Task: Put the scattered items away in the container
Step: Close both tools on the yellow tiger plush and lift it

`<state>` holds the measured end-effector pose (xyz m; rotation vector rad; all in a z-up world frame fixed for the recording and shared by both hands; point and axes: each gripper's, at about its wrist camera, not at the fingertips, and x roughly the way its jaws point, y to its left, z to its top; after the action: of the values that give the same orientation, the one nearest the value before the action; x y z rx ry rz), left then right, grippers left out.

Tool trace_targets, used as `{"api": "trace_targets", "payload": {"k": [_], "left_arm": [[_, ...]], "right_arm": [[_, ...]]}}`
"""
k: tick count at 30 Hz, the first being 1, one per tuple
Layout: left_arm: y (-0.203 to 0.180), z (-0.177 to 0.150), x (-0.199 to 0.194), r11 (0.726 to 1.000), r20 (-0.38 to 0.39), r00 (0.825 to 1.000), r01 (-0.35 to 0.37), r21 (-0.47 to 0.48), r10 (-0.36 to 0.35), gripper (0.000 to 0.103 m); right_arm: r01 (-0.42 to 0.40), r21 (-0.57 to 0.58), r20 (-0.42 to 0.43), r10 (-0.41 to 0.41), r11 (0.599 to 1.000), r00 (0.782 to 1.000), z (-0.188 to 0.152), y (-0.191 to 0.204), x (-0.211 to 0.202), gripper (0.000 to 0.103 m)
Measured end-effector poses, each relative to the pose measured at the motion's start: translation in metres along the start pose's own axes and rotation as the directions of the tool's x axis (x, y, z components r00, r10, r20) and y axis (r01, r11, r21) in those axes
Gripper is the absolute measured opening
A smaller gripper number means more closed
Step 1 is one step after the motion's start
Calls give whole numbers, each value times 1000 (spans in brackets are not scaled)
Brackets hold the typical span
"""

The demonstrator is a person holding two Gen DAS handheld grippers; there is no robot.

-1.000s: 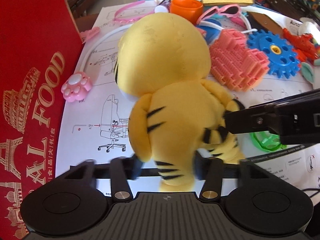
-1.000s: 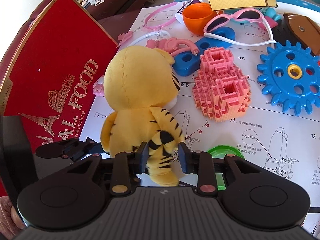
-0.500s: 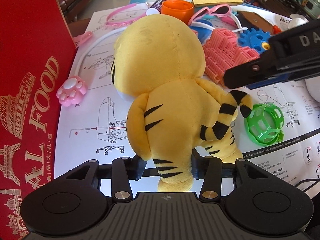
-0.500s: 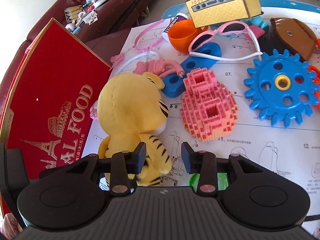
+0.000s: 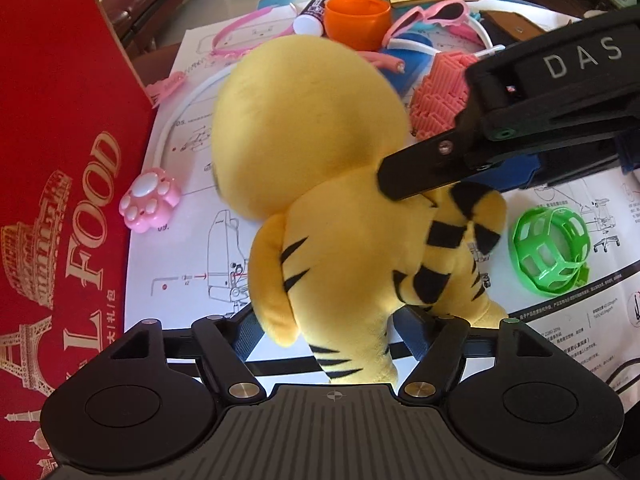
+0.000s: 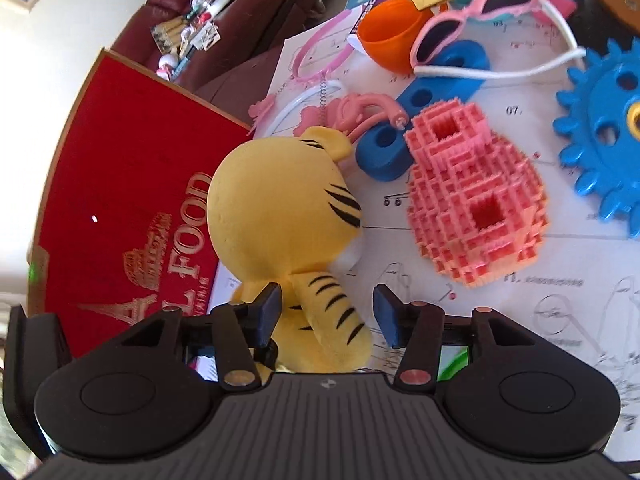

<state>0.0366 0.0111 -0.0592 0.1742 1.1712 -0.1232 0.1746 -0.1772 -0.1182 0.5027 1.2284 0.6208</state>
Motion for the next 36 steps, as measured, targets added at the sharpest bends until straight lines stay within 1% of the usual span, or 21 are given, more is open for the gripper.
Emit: {"api": "trace_targets", "payload": {"k": [1, 2, 5, 8, 10, 13, 14, 16, 18, 20, 22, 24, 25, 27, 28, 30, 32, 33, 34, 35, 36], "left_arm": [[0, 1, 1, 1000, -3, 1000, 3, -2, -3, 78], [0, 2, 1, 1000, -6, 1000, 6, -6, -6, 68], [0, 3, 0, 1000, -9, 1000, 9, -11, -9, 59], [-5, -1, -3, 1000, 4, 1000, -15, 17, 15, 52], [-8, -9, -7, 999, 9, 1000, 0, 33, -1, 51], [-6, -27, -15, 998, 10, 999, 48, 31, -48, 51], [-5, -33, -17, 997, 6, 998, 66, 31, -66, 51], [-6, -42, -20, 995, 8, 997, 78, 54, -79, 51], [-11, -49, -24, 993, 14, 996, 83, 80, -85, 52], [-14, -51, -27, 992, 21, 995, 94, 90, -97, 52], [-18, -55, -30, 990, 23, 994, 103, 94, -106, 52], [-21, -57, -31, 990, 24, 994, 100, 99, -102, 52], [-21, -57, -31, 991, 23, 995, 92, 95, -95, 55], [-19, -57, -29, 994, 17, 997, 77, 74, -78, 60], [-18, -57, -28, 995, 10, 997, 75, 66, -76, 63], [-17, -57, -24, 996, -5, 998, 67, 52, -67, 67], [-18, -57, -23, 997, -5, 999, 49, 52, -49, 79], [-20, -57, -23, 998, -4, 999, 41, 57, -41, 80], [-21, -57, -23, 997, -3, 999, 40, 61, -40, 80], [-22, -56, -23, 997, -3, 999, 40, 62, -40, 72], [-23, -55, -23, 997, -4, 999, 38, 62, -38, 68]], "right_arm": [[-13, 20, -1, 13, 1000, 1000, 0, -1, 1, 56], [-22, 34, -2, 22, 999, 1000, -1, -2, 2, 55], [-13, 23, 7, 13, 1000, 1000, -3, 1, -1, 51], [31, -31, 28, -30, 999, 999, -9, 12, -10, 44], [54, -66, 27, -53, 996, 998, -16, 18, -16, 43], [40, -81, -12, -41, 996, 999, -27, 17, -26, 41], [26, -79, -37, -29, 997, 999, -31, 15, -28, 43], [20, -88, -62, -25, 996, 998, -37, 14, -29, 52], [45, -96, -45, -50, 994, 998, -41, 16, -28, 82], [45, -87, -25, -47, 995, 999, -43, 20, -27, 88], [30, -88, -40, -33, 996, 999, -43, 24, -22, 87], [52, -106, -41, -57, 993, 998, -42, 29, -15, 88], [70, -114, -43, -75, 991, 996, -41, 31, -11, 88], [102, -126, -66, -111, 987, 992, -43, 31, -4, 79], [95, -118, -72, -104, 988, 992, -44, 30, -3, 77], [103, -124, -69, -113, 987, 991, -47, 32, -4, 75], [108, -131, -67, -118, 985, 991, -48, 32, -4, 75], [106, -121, -69, -115, 987, 991, -48, 31, -4, 74], [103, -110, -73, -111, 989, 991, -48, 30, -4, 74], [102, -101, -77, -110, 990, 991, -47, 29, -3, 74], [101, -95, -82, -109, 990, 991, -47, 28, -2, 74]]}}
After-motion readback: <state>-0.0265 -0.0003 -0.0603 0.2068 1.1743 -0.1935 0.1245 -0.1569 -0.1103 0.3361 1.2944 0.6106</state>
